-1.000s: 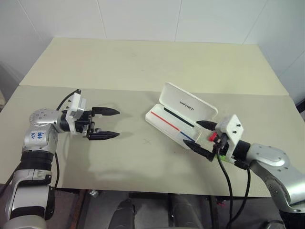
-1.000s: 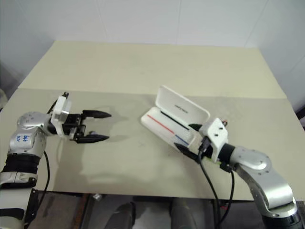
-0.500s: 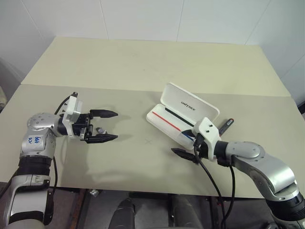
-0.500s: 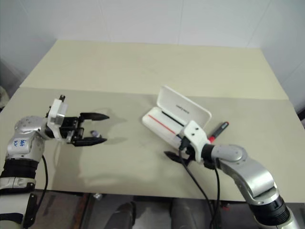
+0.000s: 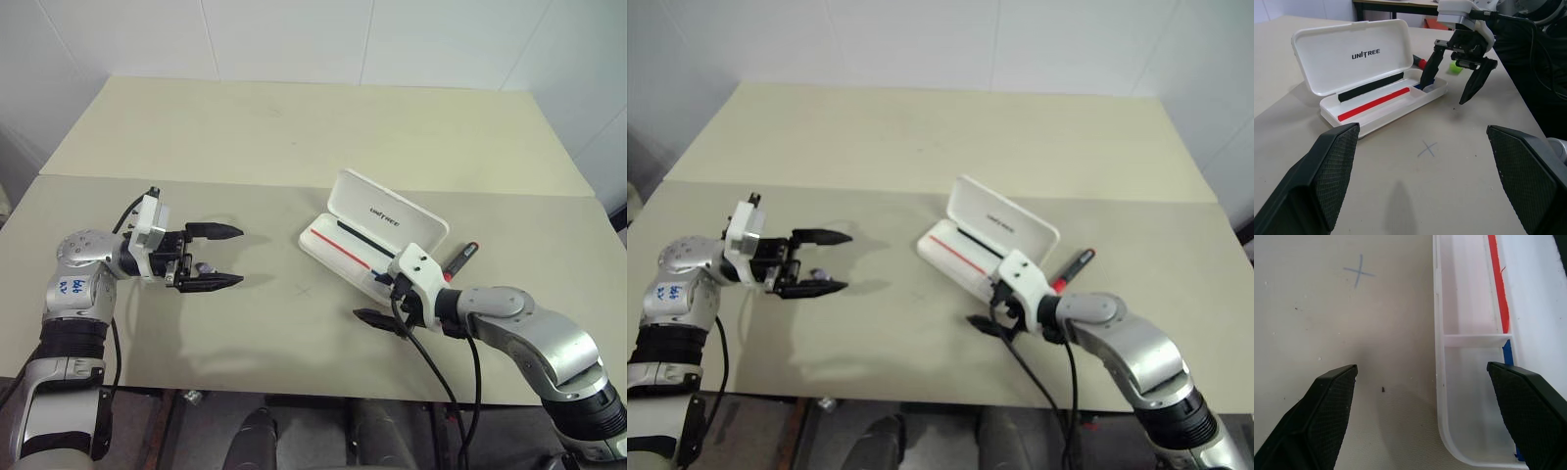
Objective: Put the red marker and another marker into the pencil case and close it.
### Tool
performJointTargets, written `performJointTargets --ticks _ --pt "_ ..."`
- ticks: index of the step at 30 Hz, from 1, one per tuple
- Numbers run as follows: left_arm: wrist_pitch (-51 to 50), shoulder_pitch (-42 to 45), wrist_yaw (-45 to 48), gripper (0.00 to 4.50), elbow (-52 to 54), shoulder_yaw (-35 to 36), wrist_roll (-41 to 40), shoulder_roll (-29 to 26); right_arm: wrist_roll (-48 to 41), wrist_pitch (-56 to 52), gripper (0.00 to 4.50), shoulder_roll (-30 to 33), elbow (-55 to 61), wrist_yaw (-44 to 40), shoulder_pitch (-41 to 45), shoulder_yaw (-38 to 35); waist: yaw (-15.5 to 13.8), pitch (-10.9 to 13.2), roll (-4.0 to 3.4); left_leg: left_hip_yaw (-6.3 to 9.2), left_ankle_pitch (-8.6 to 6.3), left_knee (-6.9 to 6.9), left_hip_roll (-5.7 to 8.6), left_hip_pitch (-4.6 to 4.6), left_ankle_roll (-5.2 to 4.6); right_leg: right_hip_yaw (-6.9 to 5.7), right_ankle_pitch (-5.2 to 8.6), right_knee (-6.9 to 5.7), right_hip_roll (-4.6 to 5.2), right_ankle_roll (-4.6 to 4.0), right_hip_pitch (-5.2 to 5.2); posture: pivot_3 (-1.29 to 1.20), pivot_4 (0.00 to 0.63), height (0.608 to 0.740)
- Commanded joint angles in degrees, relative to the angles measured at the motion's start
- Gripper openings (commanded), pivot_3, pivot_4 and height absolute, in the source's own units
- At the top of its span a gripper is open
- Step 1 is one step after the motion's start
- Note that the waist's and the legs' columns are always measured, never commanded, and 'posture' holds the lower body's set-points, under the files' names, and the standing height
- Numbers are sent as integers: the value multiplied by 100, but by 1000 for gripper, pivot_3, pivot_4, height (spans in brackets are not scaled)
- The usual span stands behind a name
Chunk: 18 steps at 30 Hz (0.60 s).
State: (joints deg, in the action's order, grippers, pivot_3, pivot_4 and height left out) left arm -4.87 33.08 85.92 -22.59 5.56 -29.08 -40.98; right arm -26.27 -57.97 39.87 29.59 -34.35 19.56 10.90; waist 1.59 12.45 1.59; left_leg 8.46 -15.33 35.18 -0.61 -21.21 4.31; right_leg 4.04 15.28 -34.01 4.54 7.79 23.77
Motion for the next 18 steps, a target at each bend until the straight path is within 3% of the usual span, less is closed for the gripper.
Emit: performJointTargets --ticks 1,11,18 --pt "36 6 33 4500 235 101 -37 -18 153 -110 3498 66 -34 15 143 118 1 0 0 0 0 0 0 0 0 0 0 0 0 0 0 0 150 740" --pt "53 6 30 4500 246 96 -31 18 282 165 59 63 6 -129 243 95 3 0 0 0 0 -1 0 0 0 0 -3 0 0 5 1 0 150 740" --pt "67 4 46 4500 249 75 -25 93 658 1252 59 268 264 -601 226 307 6 0 0 -2 0 -1 -1 0 0 0 -4 0 0 8 1 0 150 740"
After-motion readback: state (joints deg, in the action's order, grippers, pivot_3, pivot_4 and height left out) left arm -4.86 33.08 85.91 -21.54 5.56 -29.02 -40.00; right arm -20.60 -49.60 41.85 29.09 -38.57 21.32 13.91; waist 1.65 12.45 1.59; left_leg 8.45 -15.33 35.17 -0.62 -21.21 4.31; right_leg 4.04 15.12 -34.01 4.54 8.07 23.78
